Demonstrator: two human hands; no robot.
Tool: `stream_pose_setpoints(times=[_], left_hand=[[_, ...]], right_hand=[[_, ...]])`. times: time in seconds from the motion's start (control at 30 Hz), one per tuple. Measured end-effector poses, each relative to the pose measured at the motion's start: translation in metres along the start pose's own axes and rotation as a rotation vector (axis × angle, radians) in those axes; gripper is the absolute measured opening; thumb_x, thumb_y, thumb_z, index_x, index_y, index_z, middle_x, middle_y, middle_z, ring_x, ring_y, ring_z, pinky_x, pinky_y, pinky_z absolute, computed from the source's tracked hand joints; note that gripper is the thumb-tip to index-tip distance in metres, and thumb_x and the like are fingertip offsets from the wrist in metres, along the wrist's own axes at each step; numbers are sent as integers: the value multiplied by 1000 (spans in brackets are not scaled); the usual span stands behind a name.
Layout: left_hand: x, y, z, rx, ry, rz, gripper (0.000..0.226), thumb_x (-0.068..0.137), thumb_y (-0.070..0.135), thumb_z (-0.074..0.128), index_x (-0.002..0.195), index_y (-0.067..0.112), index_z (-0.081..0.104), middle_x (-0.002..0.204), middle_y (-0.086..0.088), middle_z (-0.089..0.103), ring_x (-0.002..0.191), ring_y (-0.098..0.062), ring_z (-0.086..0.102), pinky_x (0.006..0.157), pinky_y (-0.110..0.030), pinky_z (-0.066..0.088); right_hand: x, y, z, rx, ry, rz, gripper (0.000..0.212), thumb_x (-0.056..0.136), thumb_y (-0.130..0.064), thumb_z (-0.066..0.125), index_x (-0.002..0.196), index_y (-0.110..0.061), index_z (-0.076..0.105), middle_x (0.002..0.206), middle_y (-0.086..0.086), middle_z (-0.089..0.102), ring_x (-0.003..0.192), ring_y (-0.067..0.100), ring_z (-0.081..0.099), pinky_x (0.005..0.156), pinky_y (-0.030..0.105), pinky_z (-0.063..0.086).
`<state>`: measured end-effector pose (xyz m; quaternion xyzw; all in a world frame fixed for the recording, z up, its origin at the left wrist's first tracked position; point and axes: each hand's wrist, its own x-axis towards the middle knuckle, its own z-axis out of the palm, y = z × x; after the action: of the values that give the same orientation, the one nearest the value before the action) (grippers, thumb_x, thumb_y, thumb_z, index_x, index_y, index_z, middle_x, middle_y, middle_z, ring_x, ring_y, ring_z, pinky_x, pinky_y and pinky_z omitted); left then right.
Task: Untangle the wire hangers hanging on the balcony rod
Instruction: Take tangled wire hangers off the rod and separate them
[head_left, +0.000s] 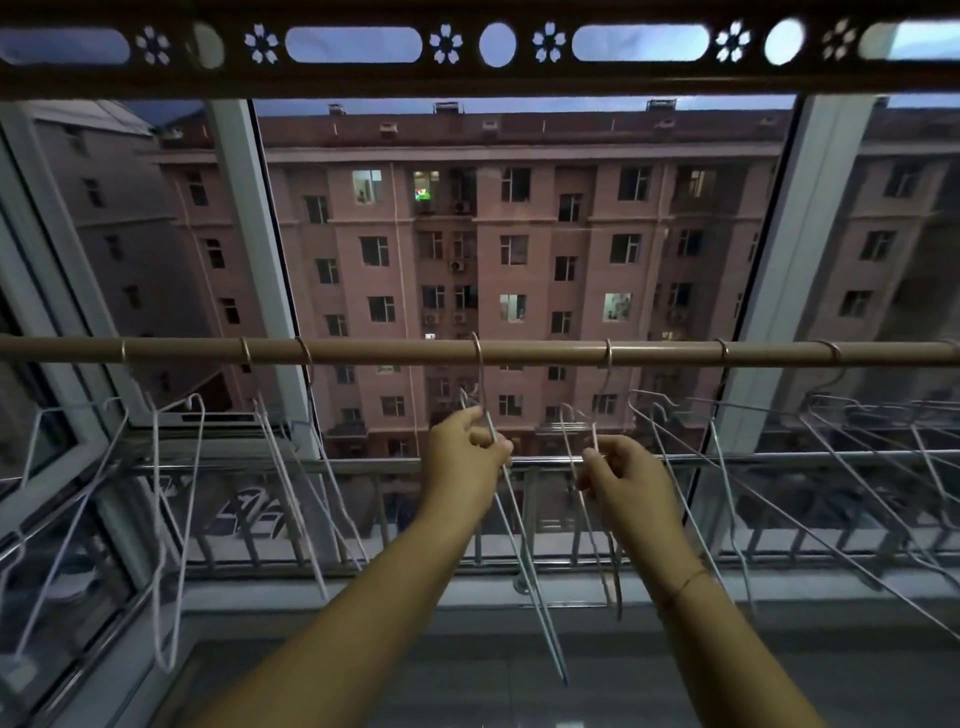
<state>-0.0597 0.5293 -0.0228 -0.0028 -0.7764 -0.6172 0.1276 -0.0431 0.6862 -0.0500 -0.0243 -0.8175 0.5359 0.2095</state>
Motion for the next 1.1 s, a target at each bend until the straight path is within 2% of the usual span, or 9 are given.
stream_pose_setpoints(times=[0.17,0.3,0.4,0.5,0.63,0.73,0.9,1.0,1.1], left_hand=[[0,1,11,26,-12,6,55,86,4,63,138,9,44,88,-5,71,86,-20,67,77,-31,55],[-2,2,12,67,-33,31,54,87,5,61,138,10,44,79,-1,67,79,-15,63,65,-17,47],[-3,4,12,74,-22,27,53,86,7,63,137,11,47,84,1,66,86,-17,64,75,-24,49],[-6,6,5,66,24,24,53,84,12,67,134,11,49,86,7,64,84,-14,63,68,-16,49],[-13,8,-18,53,134,41,40,83,16,68,122,13,58,83,4,68,79,-9,63,65,-16,47],[-19,5,-48,69,278,89,25,84,17,68,108,18,63,79,8,65,78,-5,62,67,-16,48],[-25,-7,-105,68,483,97,14,85,18,66,99,21,64,82,8,64,77,-4,60,67,-19,49],[-23,-16,-138,43,528,61,13,86,19,65,98,20,63,89,0,65,82,-16,61,75,-32,52],[-16,-26,-168,31,529,14,16,85,21,66,101,22,61,91,3,63,82,-13,60,71,-30,50]], right_hand=[[3,1,-3,17,-24,-15,19,92,-22,51,80,-36,53,70,-3,66,67,8,64,60,21,48],[3,2,-5,39,-49,-22,17,92,-20,50,82,-34,53,74,-1,66,72,12,65,69,31,55],[2,4,-6,48,-44,-9,8,91,-21,52,94,-24,59,81,-3,66,77,12,64,70,30,54],[0,2,-8,13,-7,-3,26,90,-22,54,115,-16,56,98,-7,60,88,7,58,74,19,46],[-8,-12,-10,-157,147,-72,43,88,-24,57,128,-12,46,123,6,46,111,19,48,91,28,44],[-21,-32,-3,-110,203,-222,40,88,-22,58,125,-14,47,125,4,44,116,16,44,98,29,41],[-46,-68,33,44,-30,-328,30,88,-20,58,117,-20,53,108,-9,48,93,0,54,75,9,46],[-54,-87,67,36,-171,-341,30,87,-23,59,116,-19,55,103,-10,50,91,2,55,78,15,48],[-53,-105,103,-50,-244,-339,31,87,-27,59,116,-17,55,105,-4,52,88,6,54,80,21,47]])
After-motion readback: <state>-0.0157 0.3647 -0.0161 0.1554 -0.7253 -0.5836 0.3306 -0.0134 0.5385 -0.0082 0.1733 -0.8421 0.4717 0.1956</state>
